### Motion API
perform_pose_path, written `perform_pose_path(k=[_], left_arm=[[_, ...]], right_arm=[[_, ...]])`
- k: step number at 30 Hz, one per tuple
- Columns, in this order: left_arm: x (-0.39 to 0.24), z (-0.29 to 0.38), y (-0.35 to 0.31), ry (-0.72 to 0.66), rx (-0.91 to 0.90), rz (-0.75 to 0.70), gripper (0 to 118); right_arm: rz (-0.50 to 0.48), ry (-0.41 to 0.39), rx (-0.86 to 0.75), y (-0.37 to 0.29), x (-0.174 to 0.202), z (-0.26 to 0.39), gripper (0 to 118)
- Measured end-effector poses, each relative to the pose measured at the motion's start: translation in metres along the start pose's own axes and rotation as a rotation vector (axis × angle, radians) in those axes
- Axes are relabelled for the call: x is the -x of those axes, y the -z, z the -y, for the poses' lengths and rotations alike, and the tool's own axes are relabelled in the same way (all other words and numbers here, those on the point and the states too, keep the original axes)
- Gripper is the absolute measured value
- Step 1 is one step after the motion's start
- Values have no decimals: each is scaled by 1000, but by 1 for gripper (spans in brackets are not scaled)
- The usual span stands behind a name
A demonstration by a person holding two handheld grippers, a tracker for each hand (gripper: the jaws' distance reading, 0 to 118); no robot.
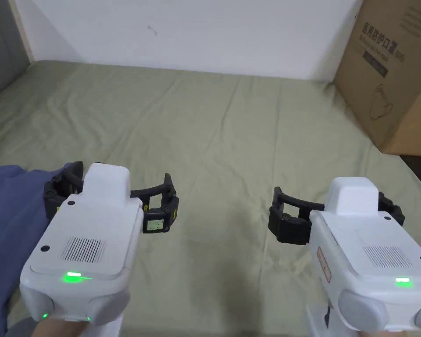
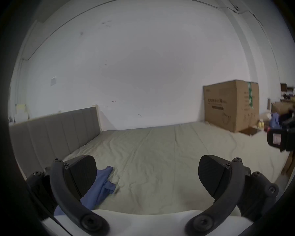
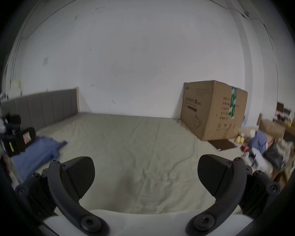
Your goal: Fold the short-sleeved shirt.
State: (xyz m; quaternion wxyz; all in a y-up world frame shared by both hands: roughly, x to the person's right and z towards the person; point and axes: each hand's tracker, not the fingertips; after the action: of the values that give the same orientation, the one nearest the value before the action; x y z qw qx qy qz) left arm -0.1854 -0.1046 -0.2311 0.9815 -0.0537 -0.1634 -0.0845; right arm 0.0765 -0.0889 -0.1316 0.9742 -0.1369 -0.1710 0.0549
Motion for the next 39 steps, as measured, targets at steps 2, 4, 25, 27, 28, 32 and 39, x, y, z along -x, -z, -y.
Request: perform_pose_path(k=[2,4,25,27,28,32,39], left_arm=[[2,-4,6,227,-5,18,118],[-1,-12,10,647,-81,-28,118],[7,-64,15,625,-246,-64,118],[24,-75,13,222,-226,-73,118],[31,-76,11,66,-228,-48,118],[40,-60,6,-189,-235,-73,118],[20,-13,15,-122,-59,-91,118]], right_arm=[[-12,-228,-8,4,-1,-10,118],[11,-560,-71,4,5,-25,118],[-195,-662,-127,-2,10,-84,118],[-141,-370,-149,3,-6,-86,118],[-111,-226,-165,5,-13,-85,118],[-51,162,-186,7,-27,-62,118],[4,186,-94,11,-24,-22,118]])
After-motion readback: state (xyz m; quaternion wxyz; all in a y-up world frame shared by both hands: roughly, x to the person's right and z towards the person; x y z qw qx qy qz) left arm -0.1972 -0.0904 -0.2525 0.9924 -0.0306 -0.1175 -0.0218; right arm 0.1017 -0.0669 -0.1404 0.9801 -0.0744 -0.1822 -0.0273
